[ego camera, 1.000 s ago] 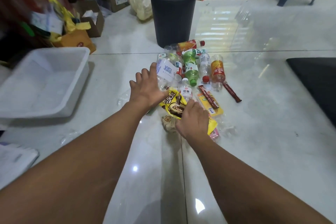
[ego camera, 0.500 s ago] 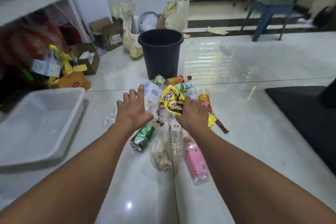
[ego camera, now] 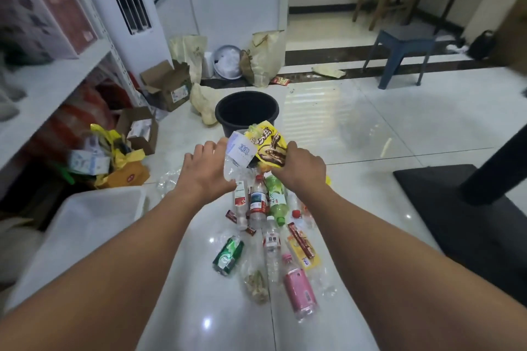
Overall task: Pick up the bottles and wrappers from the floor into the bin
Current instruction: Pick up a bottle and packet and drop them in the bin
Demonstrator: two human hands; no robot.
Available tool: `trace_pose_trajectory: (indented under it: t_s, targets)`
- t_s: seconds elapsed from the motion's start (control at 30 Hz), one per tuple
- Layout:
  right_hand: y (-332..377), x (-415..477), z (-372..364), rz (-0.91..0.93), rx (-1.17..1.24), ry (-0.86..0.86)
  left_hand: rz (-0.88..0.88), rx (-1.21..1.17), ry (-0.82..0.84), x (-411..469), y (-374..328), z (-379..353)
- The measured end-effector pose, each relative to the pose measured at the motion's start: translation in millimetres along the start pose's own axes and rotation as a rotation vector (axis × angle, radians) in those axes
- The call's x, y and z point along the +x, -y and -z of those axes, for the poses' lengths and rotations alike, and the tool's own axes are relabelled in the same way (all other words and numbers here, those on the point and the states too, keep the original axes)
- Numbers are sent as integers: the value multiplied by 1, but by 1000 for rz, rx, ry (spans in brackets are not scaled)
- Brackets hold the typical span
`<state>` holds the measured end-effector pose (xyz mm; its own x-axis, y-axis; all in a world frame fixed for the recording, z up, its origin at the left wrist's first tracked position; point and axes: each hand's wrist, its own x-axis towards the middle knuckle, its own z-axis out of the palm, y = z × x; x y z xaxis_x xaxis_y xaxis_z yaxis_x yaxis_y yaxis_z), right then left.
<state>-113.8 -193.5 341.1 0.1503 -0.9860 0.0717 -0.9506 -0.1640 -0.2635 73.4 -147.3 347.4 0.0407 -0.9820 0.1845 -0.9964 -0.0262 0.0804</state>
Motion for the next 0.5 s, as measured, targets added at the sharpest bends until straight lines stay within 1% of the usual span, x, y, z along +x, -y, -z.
trace_pose_trajectory:
  t_s: [0.23, 0.5]
  targets:
    - [33, 12, 143, 19, -41, 54, -13, -28, 37, 37, -23, 144]
    - [65, 14, 316, -18, -66, 51, -4, -80, 79, 61, -45, 313]
